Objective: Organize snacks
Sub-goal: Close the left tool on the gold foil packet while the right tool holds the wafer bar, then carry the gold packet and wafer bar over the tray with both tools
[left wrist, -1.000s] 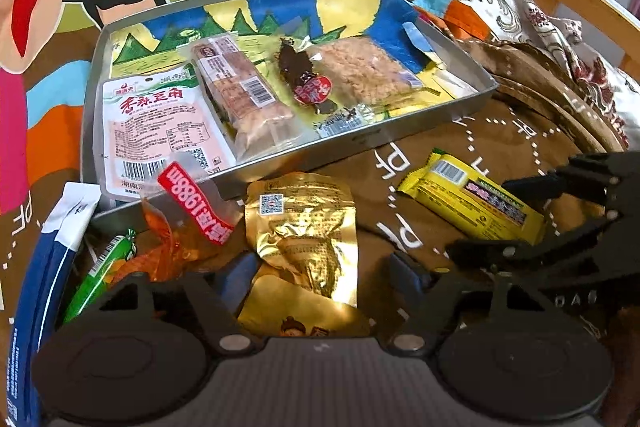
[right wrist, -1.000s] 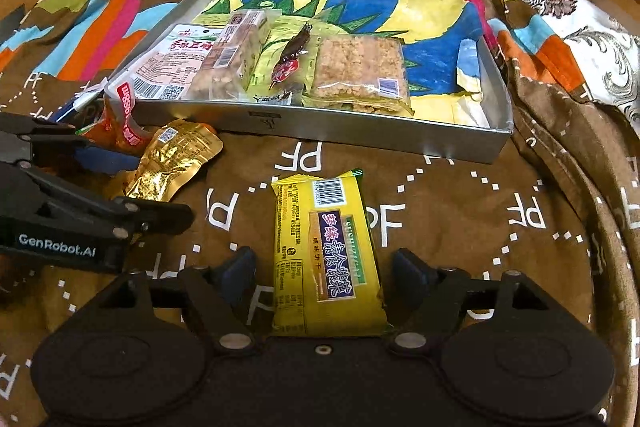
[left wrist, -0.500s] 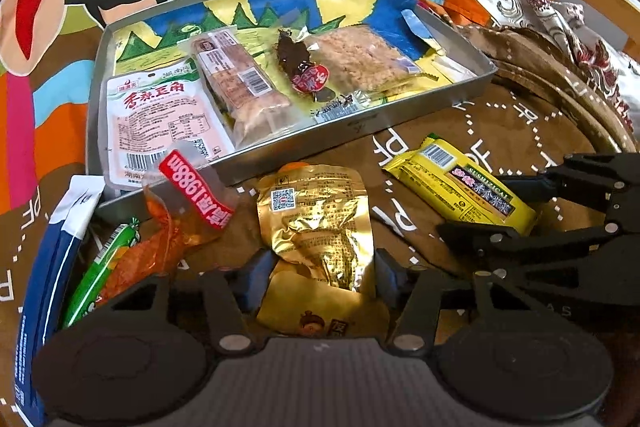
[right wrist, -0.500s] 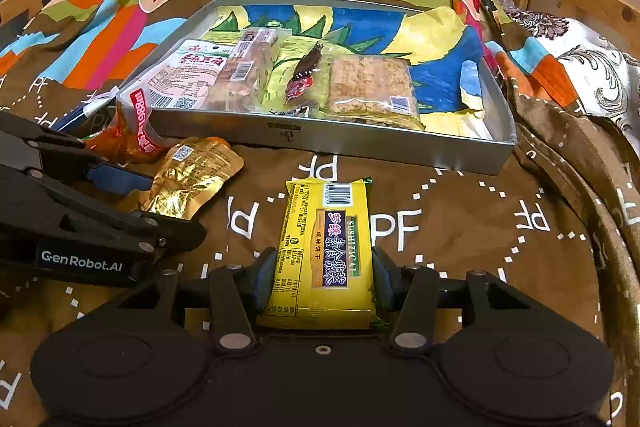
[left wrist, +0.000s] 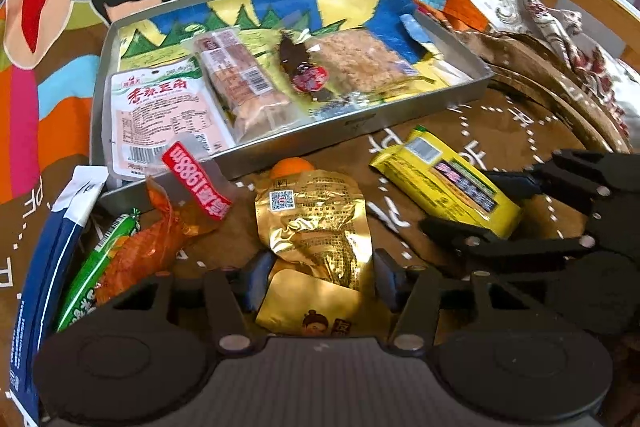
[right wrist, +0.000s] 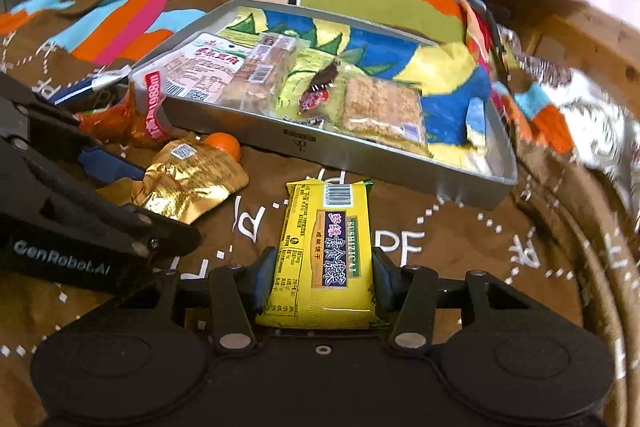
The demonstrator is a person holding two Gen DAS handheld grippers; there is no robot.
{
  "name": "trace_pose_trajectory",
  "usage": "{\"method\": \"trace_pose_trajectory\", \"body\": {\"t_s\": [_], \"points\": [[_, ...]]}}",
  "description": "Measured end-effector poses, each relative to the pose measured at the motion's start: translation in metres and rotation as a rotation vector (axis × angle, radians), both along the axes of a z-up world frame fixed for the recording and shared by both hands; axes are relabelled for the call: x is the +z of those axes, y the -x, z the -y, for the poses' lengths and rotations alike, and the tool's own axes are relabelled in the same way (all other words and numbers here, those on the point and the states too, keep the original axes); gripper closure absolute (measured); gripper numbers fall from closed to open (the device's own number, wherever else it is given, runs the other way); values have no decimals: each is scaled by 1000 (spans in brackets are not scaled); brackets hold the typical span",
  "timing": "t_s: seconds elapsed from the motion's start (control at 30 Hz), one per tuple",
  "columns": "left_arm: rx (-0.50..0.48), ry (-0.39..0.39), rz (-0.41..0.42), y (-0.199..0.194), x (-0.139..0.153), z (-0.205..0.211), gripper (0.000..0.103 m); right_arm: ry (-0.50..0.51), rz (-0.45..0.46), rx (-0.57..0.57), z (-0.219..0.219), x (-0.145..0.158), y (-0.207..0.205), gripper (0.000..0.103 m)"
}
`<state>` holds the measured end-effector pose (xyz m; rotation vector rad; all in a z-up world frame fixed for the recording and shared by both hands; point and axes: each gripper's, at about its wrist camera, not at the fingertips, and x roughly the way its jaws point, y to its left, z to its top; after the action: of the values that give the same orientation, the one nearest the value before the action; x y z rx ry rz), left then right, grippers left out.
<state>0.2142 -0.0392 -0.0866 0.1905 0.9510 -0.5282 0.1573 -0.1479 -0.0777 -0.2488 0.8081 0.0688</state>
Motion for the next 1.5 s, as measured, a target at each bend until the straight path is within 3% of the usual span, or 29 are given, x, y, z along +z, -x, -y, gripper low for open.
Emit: {"method": "trace_pose_trajectory", "body": {"t_s": [0.43, 0.6, 0.83, 1.17, 1.3, 1.5], "points": [[0, 52, 49, 20, 17, -3, 46, 285, 138, 69, -14, 7, 20, 52], [12, 94, 94, 26, 29, -5, 46, 288, 201, 37, -8, 16, 24, 52], [55, 139, 226, 30, 46, -5, 46, 283, 352, 38, -9, 30, 29, 52], [211, 177, 417, 17, 64, -18, 46, 354, 579, 28, -12, 40, 20, 52], [269, 170, 500, 0, 69, -25, 45, 313, 618, -28, -1, 43, 4, 52], [370, 198, 473, -36, 59, -34, 45, 193, 585, -57, 1, 33, -33, 52]]}}
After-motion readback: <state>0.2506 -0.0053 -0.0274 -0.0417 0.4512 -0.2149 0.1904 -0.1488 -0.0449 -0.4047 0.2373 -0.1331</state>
